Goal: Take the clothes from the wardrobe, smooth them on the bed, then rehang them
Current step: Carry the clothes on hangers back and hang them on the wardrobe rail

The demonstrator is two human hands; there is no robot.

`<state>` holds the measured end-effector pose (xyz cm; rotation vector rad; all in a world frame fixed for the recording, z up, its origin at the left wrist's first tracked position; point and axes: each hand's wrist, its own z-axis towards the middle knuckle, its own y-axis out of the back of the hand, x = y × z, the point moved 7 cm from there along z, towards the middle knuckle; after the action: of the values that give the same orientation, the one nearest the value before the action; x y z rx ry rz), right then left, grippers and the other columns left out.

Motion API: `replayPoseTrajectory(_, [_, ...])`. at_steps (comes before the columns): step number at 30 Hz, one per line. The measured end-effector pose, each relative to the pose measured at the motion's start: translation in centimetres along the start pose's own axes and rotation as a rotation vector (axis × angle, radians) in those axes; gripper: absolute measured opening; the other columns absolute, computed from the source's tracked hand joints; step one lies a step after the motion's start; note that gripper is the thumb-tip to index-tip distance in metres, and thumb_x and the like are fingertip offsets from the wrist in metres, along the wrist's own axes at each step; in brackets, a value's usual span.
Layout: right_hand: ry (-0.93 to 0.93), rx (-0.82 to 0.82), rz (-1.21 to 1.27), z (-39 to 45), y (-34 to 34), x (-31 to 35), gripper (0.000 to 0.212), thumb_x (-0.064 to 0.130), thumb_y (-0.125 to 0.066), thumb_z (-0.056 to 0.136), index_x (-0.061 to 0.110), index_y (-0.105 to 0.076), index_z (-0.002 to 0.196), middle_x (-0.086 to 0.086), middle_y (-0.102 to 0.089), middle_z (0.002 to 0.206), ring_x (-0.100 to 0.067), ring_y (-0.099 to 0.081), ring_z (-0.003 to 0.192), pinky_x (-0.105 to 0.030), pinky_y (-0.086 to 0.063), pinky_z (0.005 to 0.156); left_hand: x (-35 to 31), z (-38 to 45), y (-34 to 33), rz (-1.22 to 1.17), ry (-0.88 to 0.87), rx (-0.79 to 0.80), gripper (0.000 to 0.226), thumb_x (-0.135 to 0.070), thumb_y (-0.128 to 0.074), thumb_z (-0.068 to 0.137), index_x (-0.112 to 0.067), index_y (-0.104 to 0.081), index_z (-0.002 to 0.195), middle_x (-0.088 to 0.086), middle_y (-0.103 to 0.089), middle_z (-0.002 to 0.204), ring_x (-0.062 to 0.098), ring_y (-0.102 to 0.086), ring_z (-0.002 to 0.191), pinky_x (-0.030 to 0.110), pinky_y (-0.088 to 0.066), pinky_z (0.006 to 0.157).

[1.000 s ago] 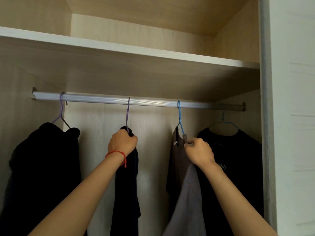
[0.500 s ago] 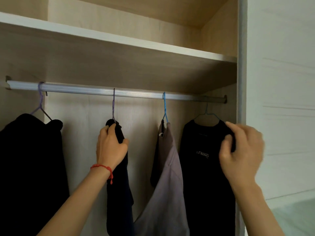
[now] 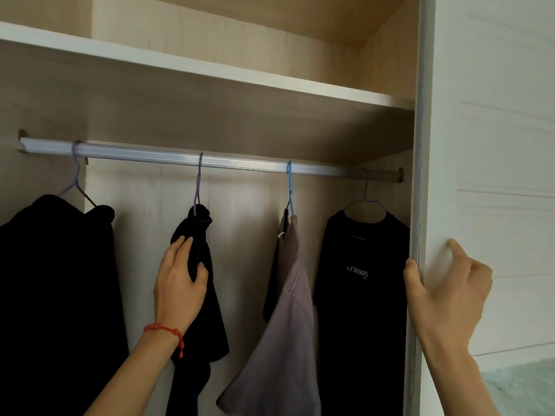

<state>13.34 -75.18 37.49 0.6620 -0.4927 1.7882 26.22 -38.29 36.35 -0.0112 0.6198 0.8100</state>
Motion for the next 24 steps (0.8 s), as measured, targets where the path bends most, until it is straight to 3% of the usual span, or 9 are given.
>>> replayPoseTrajectory(8, [0.011, 0.001, 0.088, -1.1, -0.2, 1.5, 0.074, 0.039, -0.053, 0.07, 0.01, -0.039, 0.137, -0.022, -0.04, 0.123, -0.032, -0.033, 0.119, -0.038, -0.035, 0.093, 0.0, -1.5, 1.8, 0.028, -0.048, -0.011, 0.045, -0.007, -0.055, 0.087, -0.005, -0.048, 0.131, 0.014, -0.054, 0.129, 0.028, -0.054, 0.116, 0.038, -0.045, 0.098])
replayPoseTrajectory(12, [0.048, 0.019, 0.097, -2.7, -1.0, 3.1, 0.073, 0.04, -0.055, 0.072, 0.011, -0.038, 0.137, -0.02, -0.04, 0.121, -0.033, -0.035, 0.116, -0.042, -0.039, 0.091, -0.7, -1.9, 3.7, 0.02, -0.072, -0.05, 0.04, -0.007, -0.057, 0.086, -0.004, -0.053, 0.125, 0.015, -0.056, 0.124, 0.028, -0.055, 0.113, 0.034, -0.043, 0.096])
replayPoseTrajectory(16, [0.068, 0.024, 0.085, -4.8, -2.0, 5.3, 0.067, 0.029, -0.067, 0.08, 0.012, -0.037, 0.137, -0.02, -0.039, 0.121, -0.033, -0.036, 0.115, -0.044, -0.041, 0.09, -1.2, -2.2, 6.6, 0.08, -0.129, -0.082, 0.042, -0.024, -0.049, 0.084, -0.006, -0.056, 0.121, 0.011, -0.057, 0.123, 0.024, -0.055, 0.112, 0.027, -0.039, 0.095])
replayPoseTrajectory(20, [0.132, 0.039, 0.086, -7.6, -3.0, 8.4, 0.067, 0.027, -0.069, 0.078, 0.012, -0.039, 0.136, -0.019, -0.04, 0.118, -0.029, -0.036, 0.108, -0.043, -0.043, 0.082, -1.5, -2.2, 11.1, 0.175, -0.197, -0.162, 0.049, -0.035, -0.039, 0.082, -0.006, -0.06, 0.117, 0.01, -0.058, 0.12, 0.022, -0.055, 0.11, 0.02, -0.036, 0.094])
replayPoseTrajectory(24, [0.204, 0.044, 0.123, -10.7, -4.1, 11.5, 0.064, 0.026, -0.07, 0.077, 0.013, -0.041, 0.132, -0.018, -0.041, 0.115, -0.032, -0.041, 0.104, -0.041, -0.044, 0.077, -1.7, -2.4, 16.3, 0.241, -0.284, -0.308, 0.042, -0.028, -0.043, 0.084, -0.002, -0.062, 0.111, 0.014, -0.061, 0.116, 0.026, -0.055, 0.107, 0.018, -0.033, 0.096])
